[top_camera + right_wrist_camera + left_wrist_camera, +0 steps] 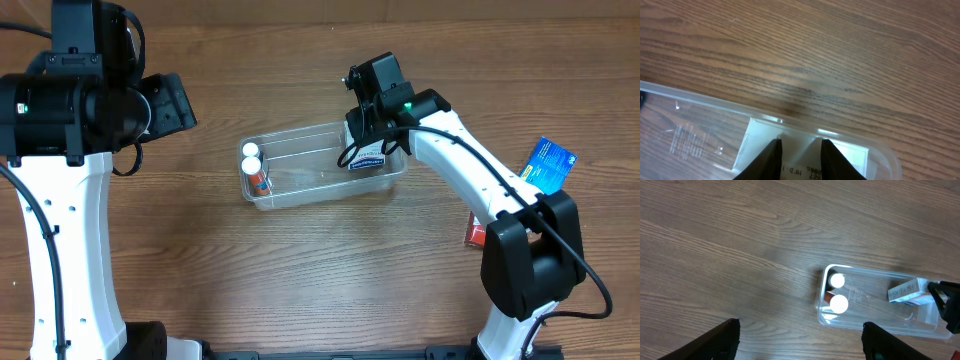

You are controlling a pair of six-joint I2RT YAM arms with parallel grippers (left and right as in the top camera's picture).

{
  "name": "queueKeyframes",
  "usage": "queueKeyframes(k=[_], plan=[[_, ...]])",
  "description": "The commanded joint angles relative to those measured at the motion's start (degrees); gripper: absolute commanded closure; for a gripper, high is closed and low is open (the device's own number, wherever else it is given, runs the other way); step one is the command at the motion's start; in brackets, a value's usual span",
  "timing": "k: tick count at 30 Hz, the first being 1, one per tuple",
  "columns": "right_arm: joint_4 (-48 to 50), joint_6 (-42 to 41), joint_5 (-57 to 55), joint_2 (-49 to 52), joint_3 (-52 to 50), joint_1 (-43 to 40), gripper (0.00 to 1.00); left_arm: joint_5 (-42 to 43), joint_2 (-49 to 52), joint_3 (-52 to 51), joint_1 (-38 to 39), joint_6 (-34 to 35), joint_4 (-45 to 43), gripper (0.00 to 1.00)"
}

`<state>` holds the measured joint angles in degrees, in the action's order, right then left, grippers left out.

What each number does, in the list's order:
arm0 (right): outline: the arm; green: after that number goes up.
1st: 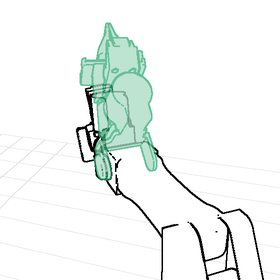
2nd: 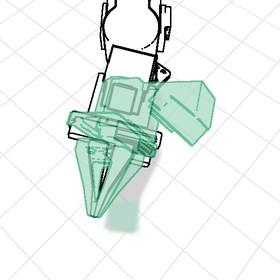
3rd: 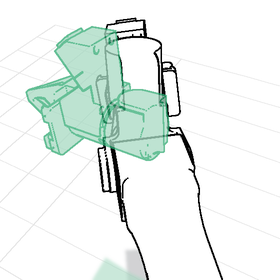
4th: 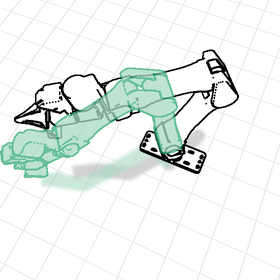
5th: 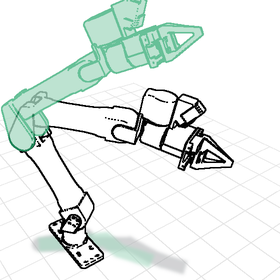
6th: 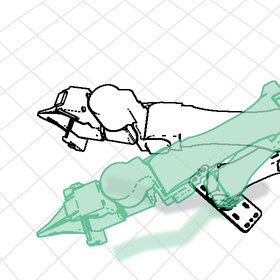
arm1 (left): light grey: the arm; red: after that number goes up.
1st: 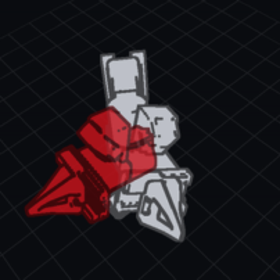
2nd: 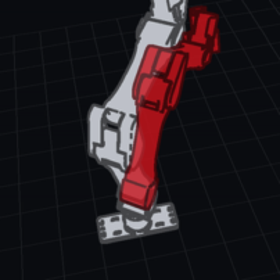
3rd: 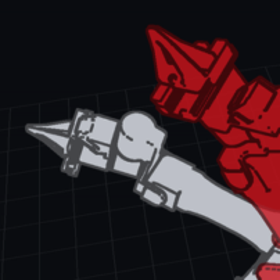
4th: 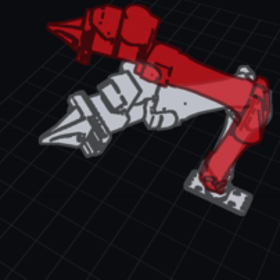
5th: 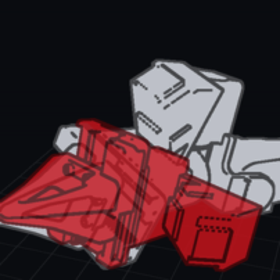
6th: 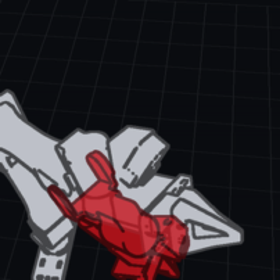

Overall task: Pack container
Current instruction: 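Lower and adjust the Hansaplast box upright in the container, then release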

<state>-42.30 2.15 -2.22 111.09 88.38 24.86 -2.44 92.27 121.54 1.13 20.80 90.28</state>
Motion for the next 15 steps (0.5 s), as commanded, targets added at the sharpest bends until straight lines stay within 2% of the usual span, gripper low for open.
queueKeyframes(k=[1,15], plan=[[-3.41,0.63,1.66,5.25,-2.16,-0.24,0.74,-0.98,-0.02,0.72,0.02,-1.09,-0.02,0.2],[-3.74,-0.5,-3.32,5.7,-2.16,-0.28,0.76,-0.96,-0.02,0.72,0.02,-1.09,-0.04,0.2]])
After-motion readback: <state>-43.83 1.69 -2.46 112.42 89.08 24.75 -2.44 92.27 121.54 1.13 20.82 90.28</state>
